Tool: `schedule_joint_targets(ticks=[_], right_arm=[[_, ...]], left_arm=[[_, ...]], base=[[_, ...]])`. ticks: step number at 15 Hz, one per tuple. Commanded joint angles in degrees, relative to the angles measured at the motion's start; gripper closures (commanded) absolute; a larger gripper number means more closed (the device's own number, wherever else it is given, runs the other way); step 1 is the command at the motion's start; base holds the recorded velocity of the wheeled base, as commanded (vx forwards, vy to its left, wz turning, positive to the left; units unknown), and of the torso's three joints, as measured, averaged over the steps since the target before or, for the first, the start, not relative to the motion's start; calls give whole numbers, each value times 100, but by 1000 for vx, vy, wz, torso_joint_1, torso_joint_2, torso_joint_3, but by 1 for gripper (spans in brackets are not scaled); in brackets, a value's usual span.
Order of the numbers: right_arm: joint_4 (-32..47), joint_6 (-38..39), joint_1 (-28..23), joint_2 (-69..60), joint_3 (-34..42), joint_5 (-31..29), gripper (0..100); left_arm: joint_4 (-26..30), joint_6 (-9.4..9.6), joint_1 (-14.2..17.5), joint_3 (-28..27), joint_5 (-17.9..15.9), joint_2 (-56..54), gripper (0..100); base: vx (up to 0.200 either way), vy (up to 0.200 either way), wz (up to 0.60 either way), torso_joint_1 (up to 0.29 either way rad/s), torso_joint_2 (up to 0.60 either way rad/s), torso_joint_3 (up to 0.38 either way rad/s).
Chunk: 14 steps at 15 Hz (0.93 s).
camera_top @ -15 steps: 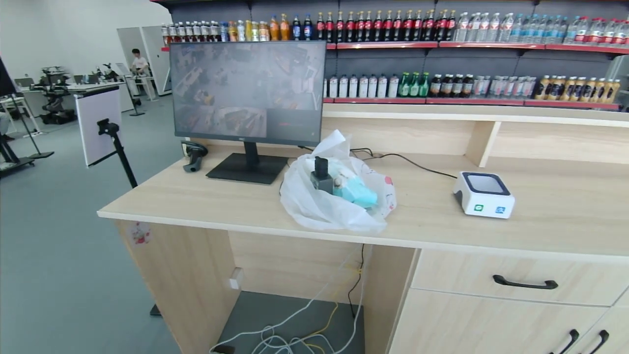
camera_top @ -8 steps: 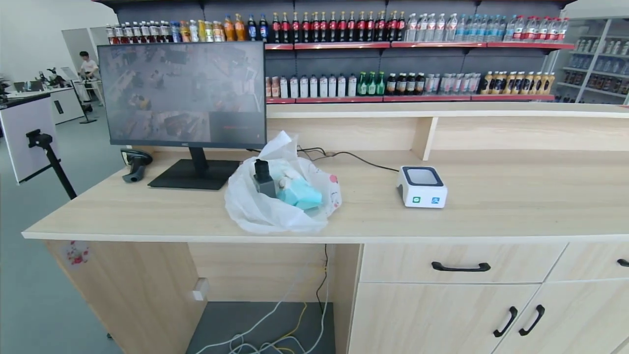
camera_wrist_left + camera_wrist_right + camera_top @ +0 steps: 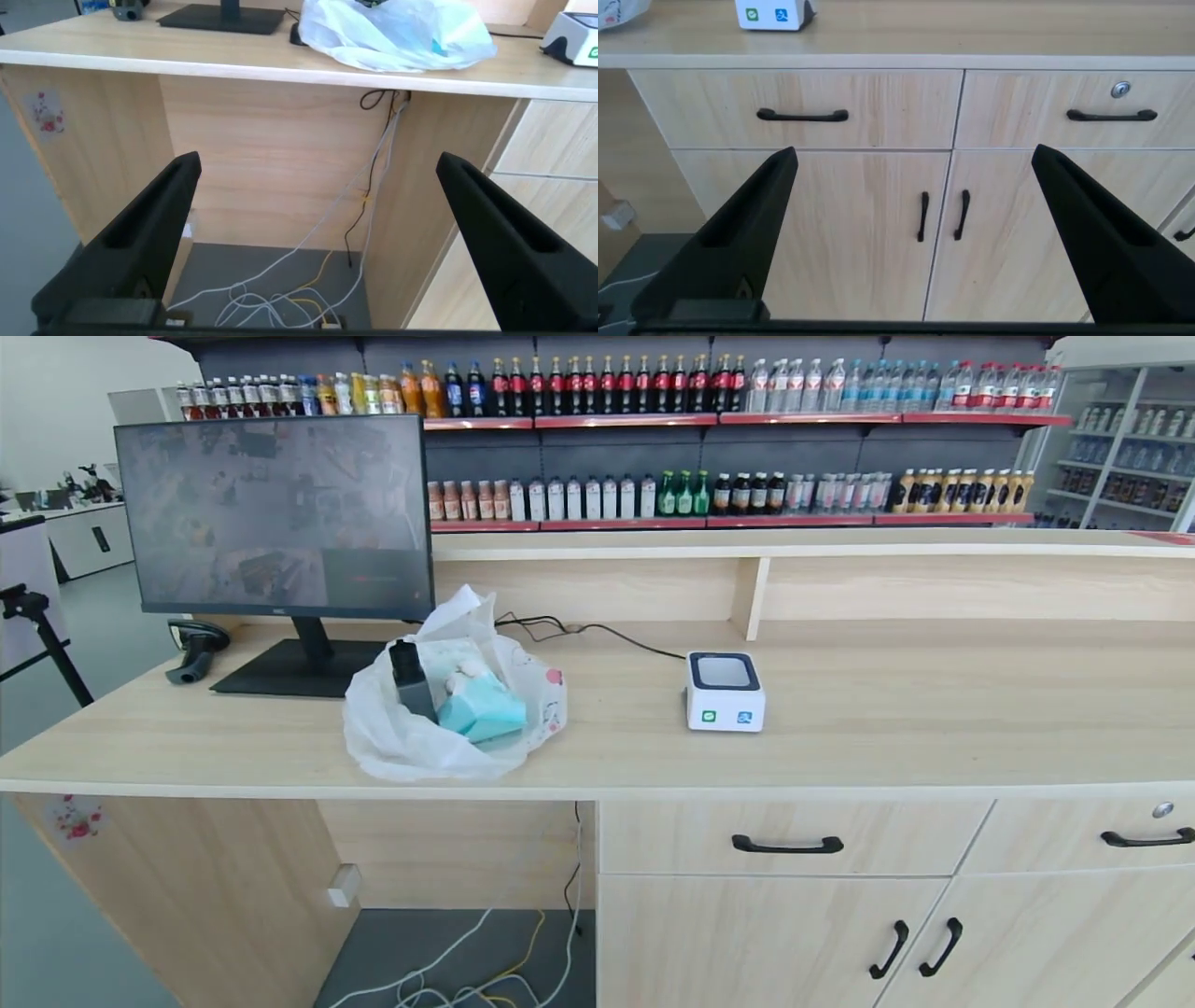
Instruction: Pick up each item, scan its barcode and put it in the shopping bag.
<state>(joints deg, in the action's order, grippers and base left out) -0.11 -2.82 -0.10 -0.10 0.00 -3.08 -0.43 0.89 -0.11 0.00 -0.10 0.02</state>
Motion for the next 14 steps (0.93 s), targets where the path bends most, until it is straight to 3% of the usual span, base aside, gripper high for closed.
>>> schedule_joint_targets(ticks=[1, 4, 9, 14], right_arm=[[-7, 0, 1, 10, 0, 1, 0], [-7, -8, 1, 10, 0, 1, 0], [2, 0, 1, 10, 0, 1, 0], [2, 0, 1, 10, 0, 1, 0]], left_arm=[[-1, -1, 2, 0, 1, -2, 0], [-1, -10, 2, 0, 1, -2, 0], [-1, -1, 2, 0, 1, -2, 0], [-1, -10, 2, 0, 1, -2, 0]], base=[[0, -200, 0, 2, -2, 7], [0, -200, 0, 5, 1, 5], [0, 0, 0, 0, 0, 0], [-200, 0, 0, 5, 8, 0]])
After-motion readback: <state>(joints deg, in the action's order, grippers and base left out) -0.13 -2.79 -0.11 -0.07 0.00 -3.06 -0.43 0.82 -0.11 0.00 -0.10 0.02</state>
